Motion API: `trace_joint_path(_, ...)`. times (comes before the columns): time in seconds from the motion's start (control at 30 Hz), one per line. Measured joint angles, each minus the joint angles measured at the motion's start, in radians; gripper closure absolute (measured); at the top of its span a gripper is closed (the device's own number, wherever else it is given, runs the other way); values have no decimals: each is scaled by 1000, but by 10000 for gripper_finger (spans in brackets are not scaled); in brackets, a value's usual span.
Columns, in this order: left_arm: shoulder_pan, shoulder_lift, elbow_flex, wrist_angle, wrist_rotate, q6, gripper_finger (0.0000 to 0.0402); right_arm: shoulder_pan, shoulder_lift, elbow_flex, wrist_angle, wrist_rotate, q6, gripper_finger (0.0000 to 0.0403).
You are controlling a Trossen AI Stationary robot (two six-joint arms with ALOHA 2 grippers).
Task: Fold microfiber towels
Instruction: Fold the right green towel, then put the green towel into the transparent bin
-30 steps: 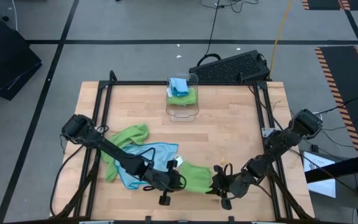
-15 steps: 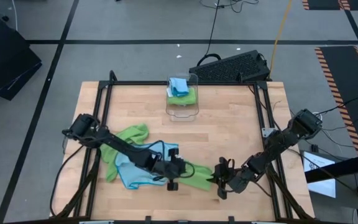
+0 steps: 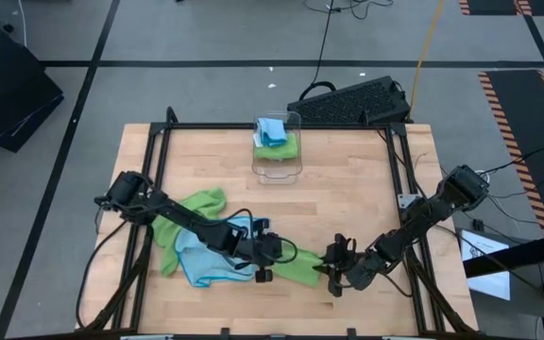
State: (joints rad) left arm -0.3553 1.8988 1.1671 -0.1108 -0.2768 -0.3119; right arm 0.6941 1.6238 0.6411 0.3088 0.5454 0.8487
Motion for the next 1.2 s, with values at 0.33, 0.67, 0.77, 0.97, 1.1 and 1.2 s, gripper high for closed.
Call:
trace_joint_path(0.33,3,-56,6,13,-131,3,224,-9,-71,0,-138,30,45,213)
trace_joint_path(0.67,-63,-34,2,247,-100,198,275,14,-166,1,-53,191,-142,222)
trace_joint_path(0.77,-70,6,1,223,-121,201,298,14,-96,0,140,214,-267,238)
trace_joint_path(0.97,-46,80,0,193,-139,149,337,2,112,0,422,225,-339,278)
trace_joint_path(1.1,-27,95,1,159,-139,116,357,-3,244,0,509,296,-339,304)
trace_joint_path(1.2,-13,110,1,110,-140,80,370,-10,320,0,517,321,-307,320)
